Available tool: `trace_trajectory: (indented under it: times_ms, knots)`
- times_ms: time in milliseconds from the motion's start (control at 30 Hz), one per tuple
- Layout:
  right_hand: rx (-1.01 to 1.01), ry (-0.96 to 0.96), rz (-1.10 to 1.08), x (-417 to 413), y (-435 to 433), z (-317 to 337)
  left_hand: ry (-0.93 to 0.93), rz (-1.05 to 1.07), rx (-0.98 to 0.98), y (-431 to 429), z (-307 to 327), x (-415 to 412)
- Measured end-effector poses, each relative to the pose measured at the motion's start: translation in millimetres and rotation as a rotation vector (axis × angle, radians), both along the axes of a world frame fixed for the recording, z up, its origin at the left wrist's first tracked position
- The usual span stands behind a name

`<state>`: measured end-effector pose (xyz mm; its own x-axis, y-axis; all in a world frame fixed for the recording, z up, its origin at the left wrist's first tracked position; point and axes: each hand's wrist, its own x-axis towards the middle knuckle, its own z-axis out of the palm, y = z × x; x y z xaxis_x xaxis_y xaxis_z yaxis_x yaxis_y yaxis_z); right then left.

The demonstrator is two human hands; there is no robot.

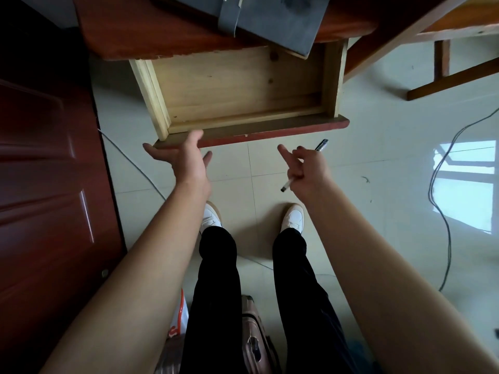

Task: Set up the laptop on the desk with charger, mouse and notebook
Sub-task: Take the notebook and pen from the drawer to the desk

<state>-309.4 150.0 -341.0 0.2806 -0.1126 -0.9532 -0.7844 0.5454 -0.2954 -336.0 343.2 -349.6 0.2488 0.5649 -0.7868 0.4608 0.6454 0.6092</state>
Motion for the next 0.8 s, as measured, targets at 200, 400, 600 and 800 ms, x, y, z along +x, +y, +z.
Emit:
trace_trajectory:
  times_ms: [200,400,600,800]
  knots:
    - [0.146,-0.144,-0.19,30.3,-3.5,17.5,-0.013,0.242,-0.245,17.6,22.3,26.3]
    - [0.24,-0.264,-0.179,44.5,0.9,58.0,-0.086,0.247,-0.278,19.3,59.4,31.6]
    - [0.324,-0.385,-0.205,79.1,15.6,91.4,-0.266,0.268,-0.285,27.9,88.6,63.8]
    - [0.304,-0.4,-0.172,123.7,37.9,97.2,-0.355,0.229,-0.254,49.2,97.0,104.9]
